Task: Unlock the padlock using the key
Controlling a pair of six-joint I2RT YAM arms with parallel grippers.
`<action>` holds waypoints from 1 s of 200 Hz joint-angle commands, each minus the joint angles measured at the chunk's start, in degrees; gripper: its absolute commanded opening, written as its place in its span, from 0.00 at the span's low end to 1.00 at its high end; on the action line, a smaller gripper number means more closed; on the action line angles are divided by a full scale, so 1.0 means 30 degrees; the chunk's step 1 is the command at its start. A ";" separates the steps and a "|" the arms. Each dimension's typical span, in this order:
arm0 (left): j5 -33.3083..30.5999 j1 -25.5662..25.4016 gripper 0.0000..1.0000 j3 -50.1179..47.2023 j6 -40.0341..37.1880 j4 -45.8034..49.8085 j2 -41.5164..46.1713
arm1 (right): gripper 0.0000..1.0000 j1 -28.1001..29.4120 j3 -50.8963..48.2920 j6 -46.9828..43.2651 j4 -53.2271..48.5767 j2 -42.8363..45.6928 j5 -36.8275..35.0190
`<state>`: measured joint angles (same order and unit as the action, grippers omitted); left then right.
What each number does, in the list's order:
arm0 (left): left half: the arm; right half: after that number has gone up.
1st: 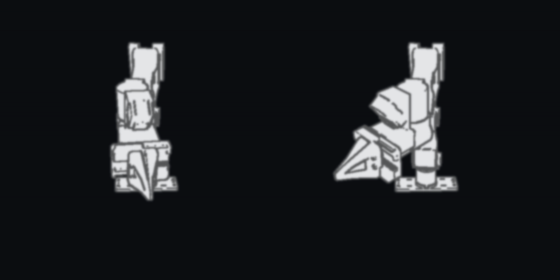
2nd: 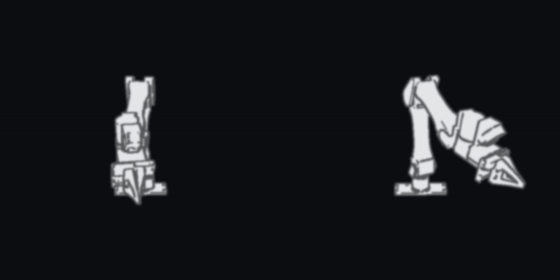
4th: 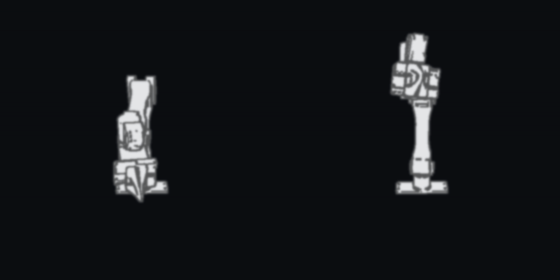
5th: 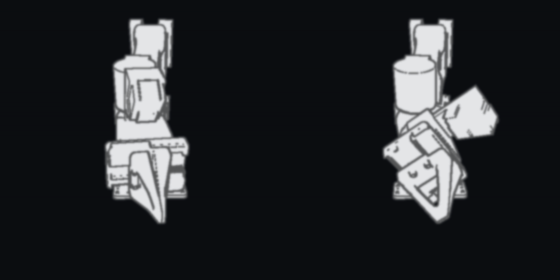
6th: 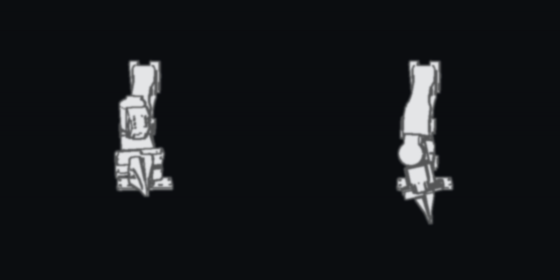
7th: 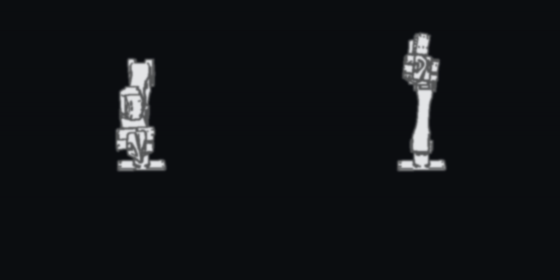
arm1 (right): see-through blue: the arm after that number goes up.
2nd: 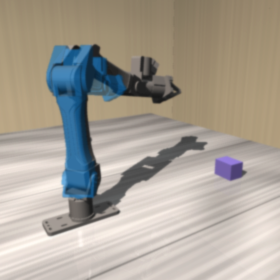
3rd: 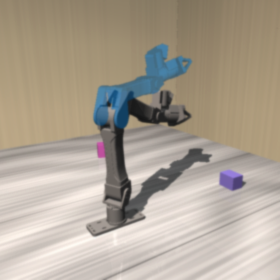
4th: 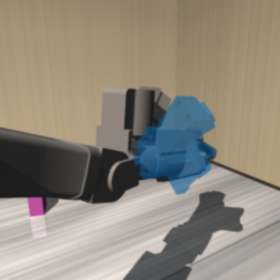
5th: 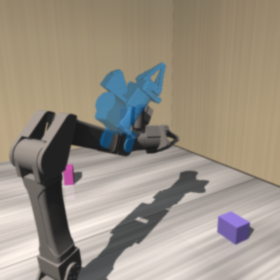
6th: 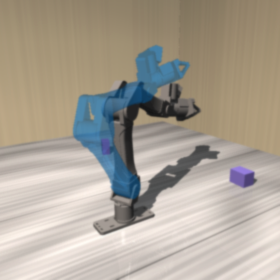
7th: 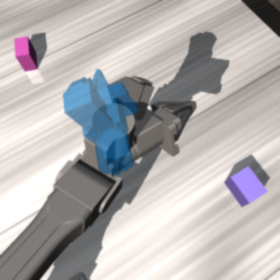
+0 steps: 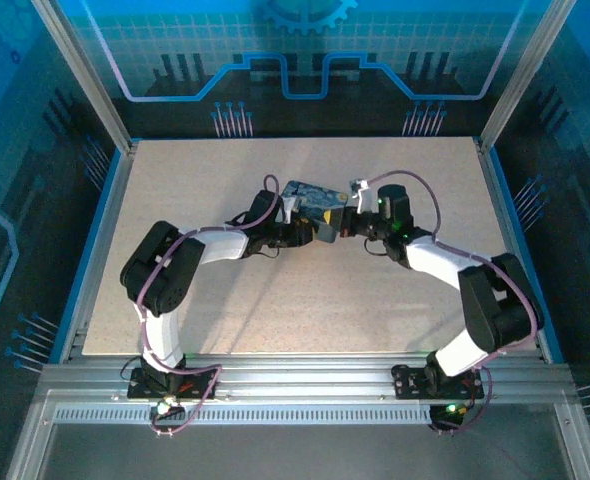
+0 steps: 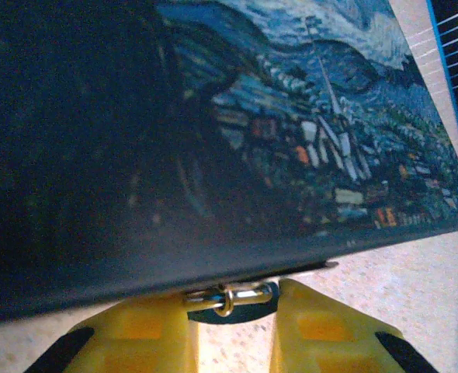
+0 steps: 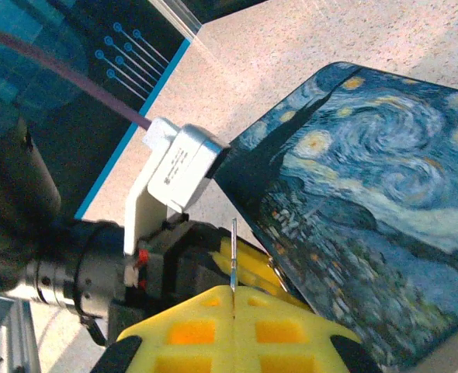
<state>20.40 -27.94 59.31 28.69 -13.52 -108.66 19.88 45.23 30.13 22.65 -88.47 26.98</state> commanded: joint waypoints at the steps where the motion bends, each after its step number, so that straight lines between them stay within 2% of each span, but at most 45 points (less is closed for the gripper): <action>1: 0.1223 -0.0373 0.14 -0.0529 0.1474 0.0162 0.1345 | 0.00 0.0365 -0.1527 -0.1955 0.0394 0.1334 -0.0398; 49: 0.1499 -0.0703 0.13 -0.1353 0.3270 0.0590 0.2388 | 0.00 0.1191 -0.4887 -0.3789 0.0892 0.3327 -0.0948; 100: 0.1752 -0.0892 0.13 -0.1861 0.4886 0.1048 0.3250 | 0.00 0.2064 -0.7808 -0.4548 0.3322 0.3399 -0.1879; 200: 0.1718 -0.1305 0.11 -0.2220 0.5628 0.1527 0.3878 | 0.00 0.2939 -0.7861 -0.5319 0.6155 0.1060 -0.2051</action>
<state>23.90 -31.40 53.12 44.77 -9.19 -99.57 27.99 21.19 15.88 36.97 -84.03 21.39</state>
